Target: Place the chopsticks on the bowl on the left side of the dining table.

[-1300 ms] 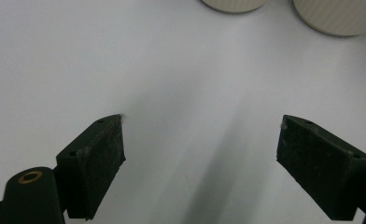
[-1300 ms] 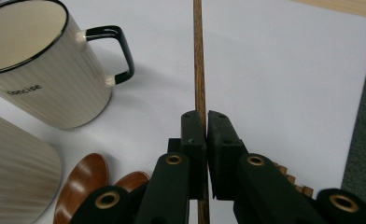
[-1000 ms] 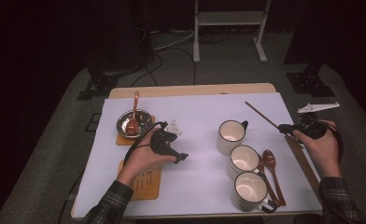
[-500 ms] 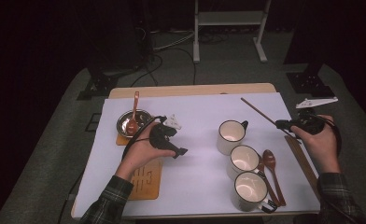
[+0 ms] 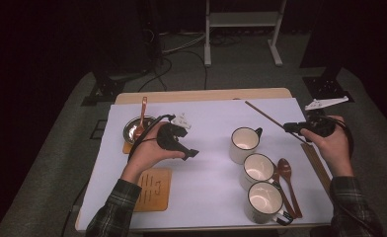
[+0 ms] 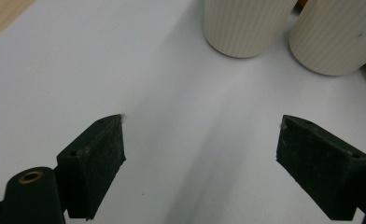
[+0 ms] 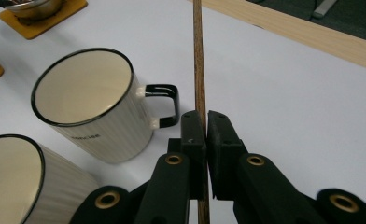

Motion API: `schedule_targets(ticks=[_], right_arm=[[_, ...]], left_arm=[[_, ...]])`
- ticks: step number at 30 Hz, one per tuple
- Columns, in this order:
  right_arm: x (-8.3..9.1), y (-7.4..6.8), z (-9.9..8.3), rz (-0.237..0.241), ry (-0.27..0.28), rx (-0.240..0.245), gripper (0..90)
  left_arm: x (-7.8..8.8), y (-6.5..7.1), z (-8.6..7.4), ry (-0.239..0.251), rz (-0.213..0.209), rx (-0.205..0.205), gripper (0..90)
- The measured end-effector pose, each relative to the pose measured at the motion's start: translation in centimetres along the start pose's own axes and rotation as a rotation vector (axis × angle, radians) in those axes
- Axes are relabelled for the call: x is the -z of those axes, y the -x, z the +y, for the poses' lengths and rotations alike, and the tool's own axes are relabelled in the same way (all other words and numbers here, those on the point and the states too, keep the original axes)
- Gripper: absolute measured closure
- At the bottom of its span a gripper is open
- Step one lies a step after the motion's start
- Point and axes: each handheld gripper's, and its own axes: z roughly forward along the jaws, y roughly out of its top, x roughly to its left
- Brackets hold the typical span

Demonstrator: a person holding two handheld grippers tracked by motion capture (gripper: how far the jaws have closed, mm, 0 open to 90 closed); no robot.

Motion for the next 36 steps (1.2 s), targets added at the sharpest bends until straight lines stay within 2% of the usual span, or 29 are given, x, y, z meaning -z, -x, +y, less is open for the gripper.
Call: schedule_targets(ticks=[7,15,23,36], right_arm=[[-0.5,-0.4,0.9,0.030,0.000,0.023,85.0],[-1.1,-0.8,1.8,0.065,-0.004,0.057,85.0],[-2.1,-1.7,2.6,0.120,-0.016,0.097,85.0],[-3.6,-3.5,4.1,0.182,-0.045,0.167,85.0]], left_arm=[[0.4,-0.4,0.5,0.005,-0.003,-0.014,14.0],[1.1,-0.7,1.2,0.032,-0.011,-0.030,14.0],[1.5,-1.0,1.3,0.044,-0.017,-0.045,14.0],[2.7,-1.3,1.6,0.086,-0.013,-0.064,14.0]])
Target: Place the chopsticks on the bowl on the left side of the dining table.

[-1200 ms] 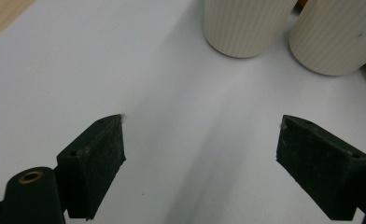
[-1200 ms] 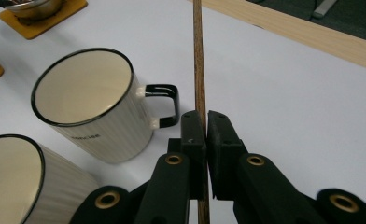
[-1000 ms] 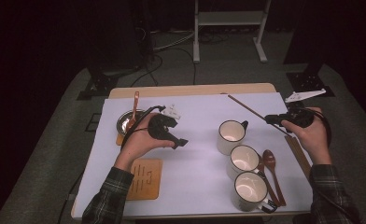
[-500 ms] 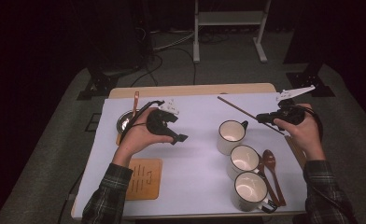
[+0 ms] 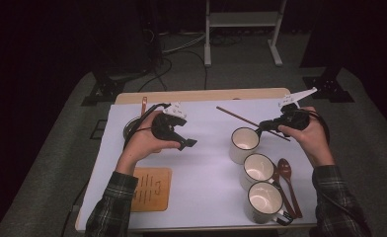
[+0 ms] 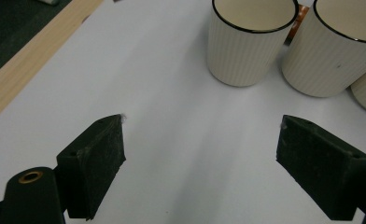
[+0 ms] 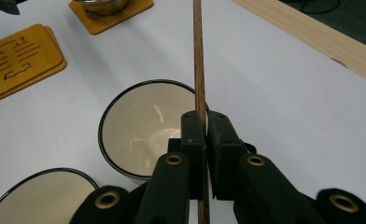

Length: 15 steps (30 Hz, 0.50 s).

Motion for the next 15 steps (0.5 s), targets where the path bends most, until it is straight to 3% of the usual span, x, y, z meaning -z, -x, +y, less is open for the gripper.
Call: schedule_targets(ticks=[15], right_arm=[[-1.9,-1.0,1.6,0.076,-0.016,0.076,85.0]], left_arm=[[0.5,-0.3,0.5,0.020,0.001,-0.026,14.0]])
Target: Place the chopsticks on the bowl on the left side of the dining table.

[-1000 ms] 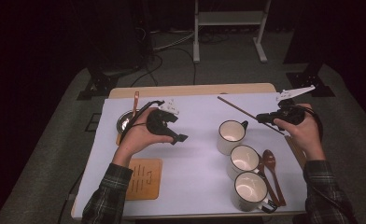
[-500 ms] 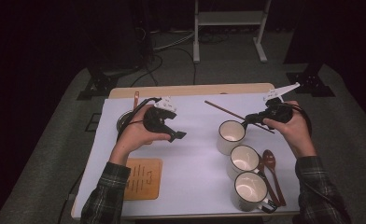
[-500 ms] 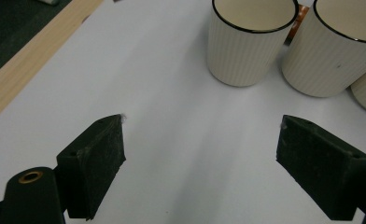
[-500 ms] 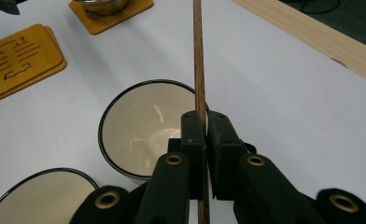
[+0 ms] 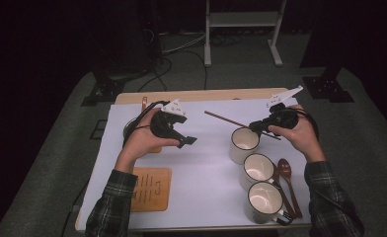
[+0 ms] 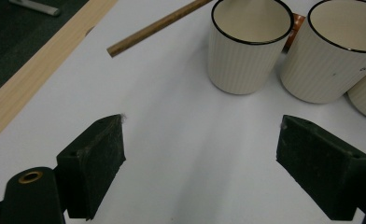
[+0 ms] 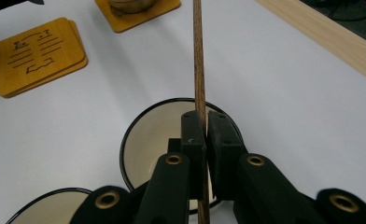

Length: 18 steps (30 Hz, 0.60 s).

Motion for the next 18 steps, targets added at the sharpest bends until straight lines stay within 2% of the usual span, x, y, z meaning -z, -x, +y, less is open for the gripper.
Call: schedule_targets(ticks=[18], right_arm=[[-1.6,-1.2,1.2,0.087,-0.024,0.088,85.0]], left_arm=[[-0.2,0.3,0.1,0.007,-0.006,-0.030,14.0]])
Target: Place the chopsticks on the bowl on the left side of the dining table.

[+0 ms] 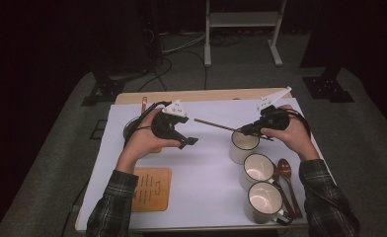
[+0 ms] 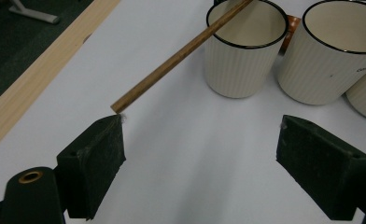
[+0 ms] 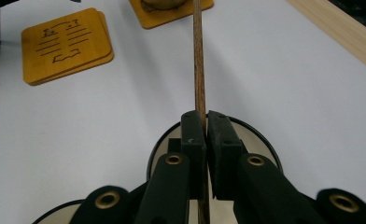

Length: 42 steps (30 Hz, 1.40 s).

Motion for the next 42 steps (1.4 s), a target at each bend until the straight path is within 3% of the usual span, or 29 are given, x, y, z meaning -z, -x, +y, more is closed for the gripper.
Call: schedule_targets(ticks=[31,39,42], right_arm=[[-2.4,-1.8,1.9,0.155,-0.042,0.112,85.0],[-2.7,-2.1,2.5,0.194,-0.043,0.130,85.0],[-2.9,-2.4,3.0,0.202,-0.050,0.143,85.0]], left_arm=[[-1.2,1.1,0.3,-0.032,-0.046,-0.055,26.4],[-1.6,1.4,0.3,-0.039,-0.077,-0.075,35.8],[-1.8,1.5,0.2,-0.037,-0.111,-0.076,39.5]])
